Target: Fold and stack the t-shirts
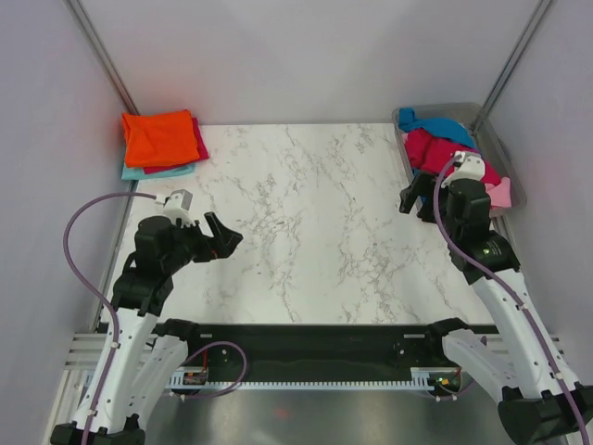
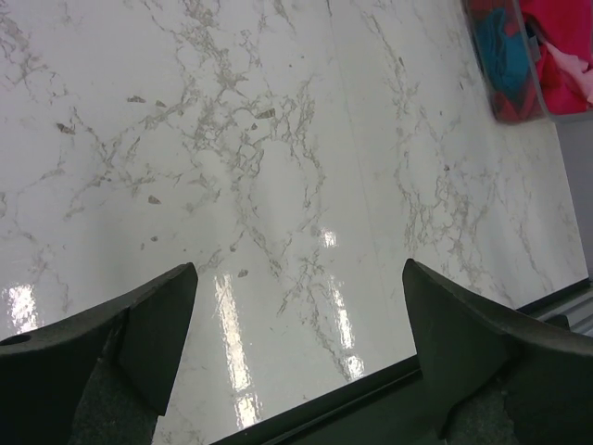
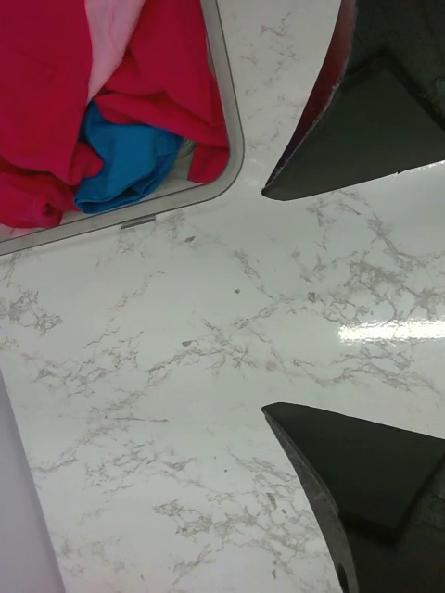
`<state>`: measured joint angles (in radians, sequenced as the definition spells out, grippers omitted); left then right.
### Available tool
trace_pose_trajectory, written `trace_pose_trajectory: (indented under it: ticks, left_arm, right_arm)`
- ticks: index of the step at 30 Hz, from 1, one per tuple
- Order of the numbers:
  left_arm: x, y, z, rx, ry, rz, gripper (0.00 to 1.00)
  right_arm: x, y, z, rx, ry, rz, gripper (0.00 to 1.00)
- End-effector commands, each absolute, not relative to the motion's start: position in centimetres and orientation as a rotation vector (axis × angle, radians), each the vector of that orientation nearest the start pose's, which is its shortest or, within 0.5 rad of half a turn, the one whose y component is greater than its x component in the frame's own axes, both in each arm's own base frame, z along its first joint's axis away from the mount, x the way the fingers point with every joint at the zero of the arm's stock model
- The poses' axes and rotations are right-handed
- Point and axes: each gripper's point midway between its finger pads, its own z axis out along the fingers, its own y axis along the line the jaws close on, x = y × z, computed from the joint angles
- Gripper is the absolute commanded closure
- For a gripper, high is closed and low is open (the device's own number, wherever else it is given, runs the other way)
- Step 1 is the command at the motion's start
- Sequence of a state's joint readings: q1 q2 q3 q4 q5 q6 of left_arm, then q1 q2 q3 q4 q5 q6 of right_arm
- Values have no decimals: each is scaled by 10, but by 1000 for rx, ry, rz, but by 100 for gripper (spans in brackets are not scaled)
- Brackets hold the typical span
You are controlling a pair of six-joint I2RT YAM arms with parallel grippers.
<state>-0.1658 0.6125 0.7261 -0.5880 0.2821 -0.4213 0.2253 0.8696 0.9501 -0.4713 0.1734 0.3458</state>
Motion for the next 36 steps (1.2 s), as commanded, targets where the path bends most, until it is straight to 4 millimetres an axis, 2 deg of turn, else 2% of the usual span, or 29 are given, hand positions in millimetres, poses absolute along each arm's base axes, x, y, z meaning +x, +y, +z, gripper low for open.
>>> trace_pose_trajectory:
  ticks: [1,4,6,8,9,14,15,16,17,18,20,21,22,23,24,25,26,27,28,30,31,32,34,35,36]
  left_arm:
    - [222,-107,229,-46,2008,-674,0]
    - [221,-112,229,-10,2011,-703,0]
    - [220,-113,228,-7,2009,-707,0]
    - [220,-113,227,-7,2011,-711,0]
    - [220,-114,226,-4,2013,-716,0]
    - [218,-116,230,6,2003,-733,0]
    - [218,-116,231,8,1997,-731,0]
    - [217,-117,231,9,1996,-735,0]
    - [217,-117,230,10,1996,-736,0]
    - [217,-117,231,11,1993,-736,0]
    - [218,-116,229,2,1995,-733,0]
    - [219,-117,229,3,1998,-734,0]
    - [219,-118,228,7,2001,-741,0]
    - [218,-118,227,6,2005,-744,0]
    - [219,-117,225,2,2009,-739,1]
    - [220,-117,226,0,2009,-738,0]
    - [220,-118,226,4,2008,-742,0]
    - [219,-118,226,6,2008,-745,0]
    - [219,-118,227,8,2000,-746,0]
    - [219,-116,228,0,1996,-734,0]
    - [219,-115,229,-2,1988,-729,0]
    - [219,-116,229,-1,1987,-730,0]
    - [219,-116,229,-1,1987,-730,0]
    - [219,-116,229,-1,1987,-730,0]
    - [219,-116,227,0,1992,-733,0]
  right_arm:
    - [292,52,282,322,1856,283,2]
    - [293,61,278,272,1878,315,2]
    - [300,59,268,279,1924,280,2]
    - [305,55,269,304,1942,244,2]
    - [311,41,264,362,1954,159,2]
    - [333,14,271,432,1953,-10,2]
    - [339,7,265,454,1970,-45,2]
    - [344,4,268,466,1964,-59,2]
    - [351,0,259,476,1992,-84,2]
    - [355,-14,255,513,1997,-120,2]
    - [370,-28,253,546,2008,-142,2]
    - [382,-45,236,582,2054,-180,2]
    - [394,-50,243,591,2047,-152,2]
    - [406,-65,224,631,2089,-167,2]
    - [415,-69,220,638,2102,-156,2]
    - [428,-71,229,636,2086,-145,2]
    - [441,-74,208,643,2134,-162,2]
    - [449,-75,203,636,2148,-165,2]
    - [466,-74,193,632,2170,-153,3]
    - [482,-70,182,621,2196,-123,6]
    - [495,-69,187,613,2184,-104,8]
    - [504,-64,167,606,2228,-81,9]
    - [518,-62,165,603,2226,-60,11]
    - [522,-62,152,609,2249,-62,11]
    - [528,-61,152,607,2243,-58,12]
